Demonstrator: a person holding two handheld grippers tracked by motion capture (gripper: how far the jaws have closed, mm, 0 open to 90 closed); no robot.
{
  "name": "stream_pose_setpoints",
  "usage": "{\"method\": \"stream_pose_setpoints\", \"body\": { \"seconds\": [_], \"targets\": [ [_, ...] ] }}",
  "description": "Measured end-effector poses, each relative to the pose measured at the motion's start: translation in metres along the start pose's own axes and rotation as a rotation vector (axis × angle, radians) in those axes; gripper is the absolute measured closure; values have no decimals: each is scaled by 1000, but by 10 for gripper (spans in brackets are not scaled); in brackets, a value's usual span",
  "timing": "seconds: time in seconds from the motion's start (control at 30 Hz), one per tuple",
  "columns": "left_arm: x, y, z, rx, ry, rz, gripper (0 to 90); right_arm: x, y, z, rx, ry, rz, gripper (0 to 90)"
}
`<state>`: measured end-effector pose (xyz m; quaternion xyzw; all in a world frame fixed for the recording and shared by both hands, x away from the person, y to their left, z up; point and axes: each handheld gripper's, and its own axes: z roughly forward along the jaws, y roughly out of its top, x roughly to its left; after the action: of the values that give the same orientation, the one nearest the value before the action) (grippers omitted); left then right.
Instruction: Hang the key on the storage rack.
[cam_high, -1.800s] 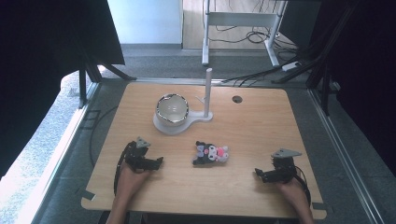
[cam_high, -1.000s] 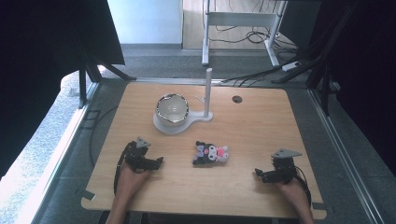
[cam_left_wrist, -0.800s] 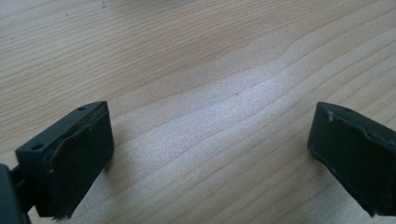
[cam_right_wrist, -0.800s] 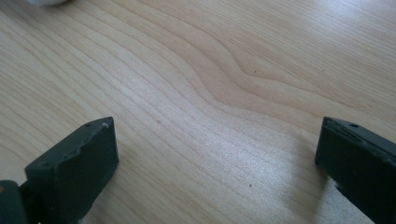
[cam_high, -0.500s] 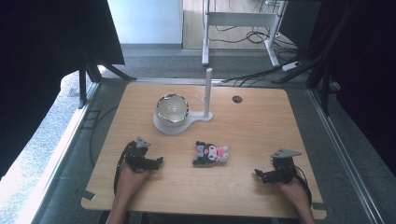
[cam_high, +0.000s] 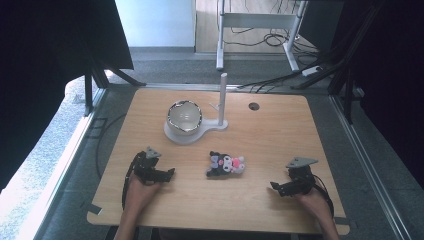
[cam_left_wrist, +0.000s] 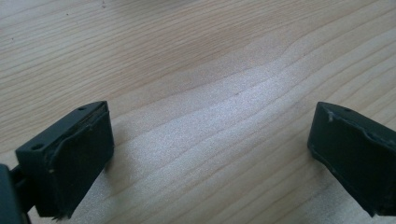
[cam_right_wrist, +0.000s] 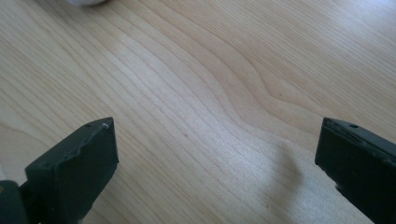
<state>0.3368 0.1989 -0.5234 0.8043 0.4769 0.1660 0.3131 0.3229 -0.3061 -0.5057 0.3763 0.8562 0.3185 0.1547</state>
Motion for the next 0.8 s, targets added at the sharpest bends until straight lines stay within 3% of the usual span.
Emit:
{"method": "stream_pose_setpoints", "body": {
  "seconds": [0.37,0.53,0.8],
  "targets": [
    [0,0,0,0,1,0,3,2,15,-1,21,37,-48,8],
    [0,0,0,0,1,0,4,2,22,2,29,70,-23,22],
    [0,0,0,0,1,0,4,3,32,4,56,81,-39,30]
  ]
}}
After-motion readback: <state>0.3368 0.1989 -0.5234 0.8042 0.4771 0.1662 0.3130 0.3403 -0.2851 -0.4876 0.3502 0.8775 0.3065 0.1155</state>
